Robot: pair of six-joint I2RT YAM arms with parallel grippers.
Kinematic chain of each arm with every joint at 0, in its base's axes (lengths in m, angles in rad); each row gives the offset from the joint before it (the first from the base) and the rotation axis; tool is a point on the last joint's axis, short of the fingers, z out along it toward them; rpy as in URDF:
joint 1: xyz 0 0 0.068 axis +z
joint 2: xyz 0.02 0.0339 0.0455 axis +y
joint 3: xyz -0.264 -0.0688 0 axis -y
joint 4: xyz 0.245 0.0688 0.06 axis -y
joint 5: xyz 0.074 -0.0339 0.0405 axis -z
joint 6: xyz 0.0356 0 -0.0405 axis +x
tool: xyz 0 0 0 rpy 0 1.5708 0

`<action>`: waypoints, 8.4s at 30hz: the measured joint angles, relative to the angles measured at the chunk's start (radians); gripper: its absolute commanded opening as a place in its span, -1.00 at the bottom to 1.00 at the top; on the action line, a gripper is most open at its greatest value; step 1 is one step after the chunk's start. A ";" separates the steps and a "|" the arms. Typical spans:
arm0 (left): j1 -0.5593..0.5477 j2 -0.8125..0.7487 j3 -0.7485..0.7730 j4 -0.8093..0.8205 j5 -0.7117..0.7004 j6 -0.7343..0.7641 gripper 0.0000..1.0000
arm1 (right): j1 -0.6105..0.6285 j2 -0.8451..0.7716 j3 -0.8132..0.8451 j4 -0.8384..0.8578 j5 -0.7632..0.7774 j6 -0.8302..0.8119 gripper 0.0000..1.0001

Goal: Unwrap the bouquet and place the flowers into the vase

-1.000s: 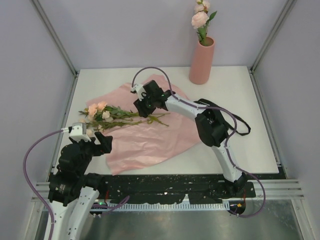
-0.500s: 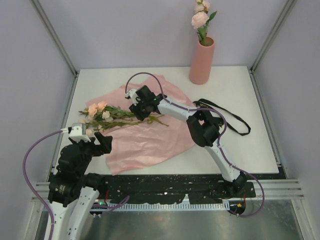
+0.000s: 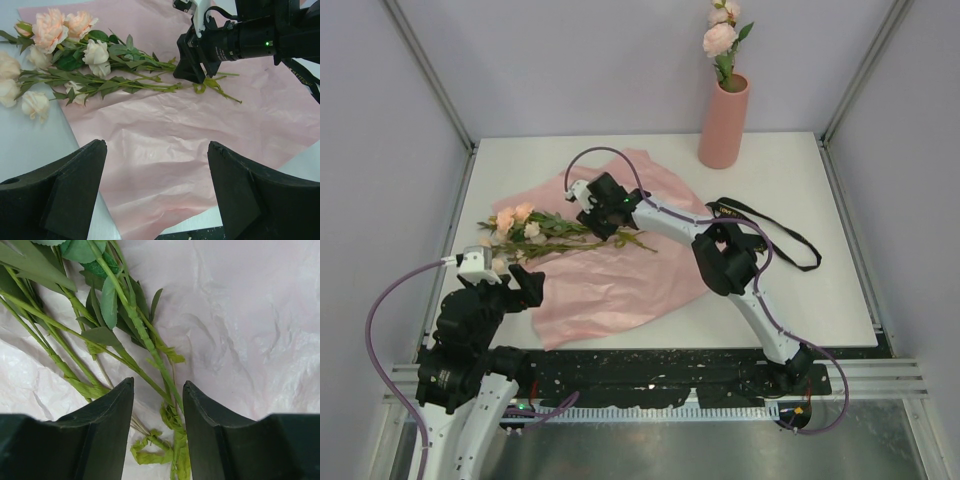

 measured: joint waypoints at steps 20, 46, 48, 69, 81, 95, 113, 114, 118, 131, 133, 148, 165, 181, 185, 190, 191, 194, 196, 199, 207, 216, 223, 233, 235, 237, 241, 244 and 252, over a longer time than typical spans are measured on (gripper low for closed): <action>0.000 0.000 0.000 0.000 -0.007 0.000 0.73 | 0.006 0.053 0.085 -0.079 0.027 -0.018 -0.17; 0.000 0.005 0.000 0.000 -0.007 0.000 0.73 | 0.040 -0.067 -0.077 0.116 0.028 -0.069 -0.72; 0.000 0.005 0.000 0.000 -0.007 0.000 0.73 | 0.043 -0.080 -0.077 0.126 0.023 -0.072 -0.67; 0.000 0.005 0.000 0.000 -0.007 0.000 0.73 | 0.031 -0.114 -0.254 0.165 0.080 -0.151 -0.33; 0.000 0.005 0.000 0.000 -0.007 0.000 0.73 | -0.095 -0.298 -0.435 0.241 -0.208 -0.239 -0.45; 0.000 0.005 0.000 -0.001 -0.014 0.000 0.73 | -0.119 -0.277 -0.417 0.202 -0.273 -0.326 -0.35; 0.000 0.010 0.000 -0.001 -0.014 0.000 0.73 | -0.119 -0.177 -0.307 0.064 -0.176 -0.355 -0.35; 0.000 0.011 0.000 -0.001 -0.014 0.000 0.73 | -0.119 -0.173 -0.303 0.060 -0.174 -0.356 -0.34; 0.000 0.014 0.000 -0.001 -0.014 0.000 0.73 | -0.116 -0.149 -0.270 0.041 -0.156 -0.356 -0.35; 0.000 0.018 0.000 -0.001 -0.014 0.000 0.73 | -0.099 -0.115 -0.217 0.014 -0.124 -0.383 -0.89; 0.000 0.018 0.000 -0.001 -0.014 0.000 0.73 | -0.099 -0.129 -0.237 0.020 -0.126 -0.384 -0.89; 0.000 0.018 0.000 -0.003 -0.016 0.000 0.73 | -0.099 -0.505 -0.549 0.281 -0.162 -0.408 -0.89; 0.000 0.267 -0.139 0.333 0.254 -0.394 0.72 | -0.042 -0.982 -1.165 0.791 -0.213 -0.055 -0.89; 0.000 0.256 -0.202 0.357 0.238 -0.440 0.73 | 0.029 -0.773 -0.990 0.481 0.041 0.280 0.02; 0.000 0.186 -0.155 0.270 0.215 -0.363 0.74 | 0.032 -0.680 -0.895 0.396 0.043 0.351 0.15; 0.000 0.150 -0.056 0.161 0.187 -0.254 0.75 | 0.035 -0.569 -0.804 0.299 0.025 0.401 0.08; 0.000 0.146 -0.039 0.140 0.181 -0.232 0.76 | 0.035 -0.550 -0.790 0.290 0.026 0.407 0.04; 0.000 0.128 -0.017 0.097 0.167 -0.180 0.79 | 0.038 -0.500 -0.760 0.269 0.029 0.416 -0.04; 0.000 0.115 -0.017 0.072 0.157 -0.153 0.79 | 0.039 -0.468 -0.739 0.259 0.034 0.421 -0.08; 0.000 0.107 -0.018 0.048 0.147 -0.129 0.79 | 0.039 -0.431 -0.716 0.252 0.042 0.425 -0.30; 0.000 0.108 -0.003 -0.004 0.145 -0.084 0.80 | 0.044 -0.421 -0.703 0.253 0.074 0.422 -0.89; 0.000 0.108 0.052 -0.014 0.134 0.027 0.81 | 0.048 -0.789 -0.780 0.291 0.096 0.346 -0.89; 0.000 0.090 0.016 -0.008 0.121 0.048 0.80 | -0.115 -1.009 -0.810 0.593 0.040 0.280 -0.89; 0.000 0.062 0.014 -0.007 0.098 0.052 0.80 | -0.403 -0.816 -0.736 1.207 -0.183 0.222 -0.89; 0.000 0.062 0.014 -0.007 0.098 0.052 0.79 | -0.439 -0.738 -0.675 1.310 -0.225 0.226 -0.90; 0.000 0.063 0.014 -0.007 0.098 0.052 0.79 | -0.483 -0.643 -0.585 1.424 -0.261 0.257 -0.90; 0.000 0.067 0.013 -0.007 0.093 0.052 0.79 | -0.580 -0.449 -0.369 1.613 -0.313 0.331 -0.89; 0.000 0.077 0.013 -0.007 0.091 0.052 0.79 | -0.634 -0.307 -0.173 1.662 -0.332 0.374 -0.90; 0.000 0.099 0.013 -0.008 0.082 0.052 0.79 | -0.699 -0.003 0.318 1.572 -0.345 0.371 -0.90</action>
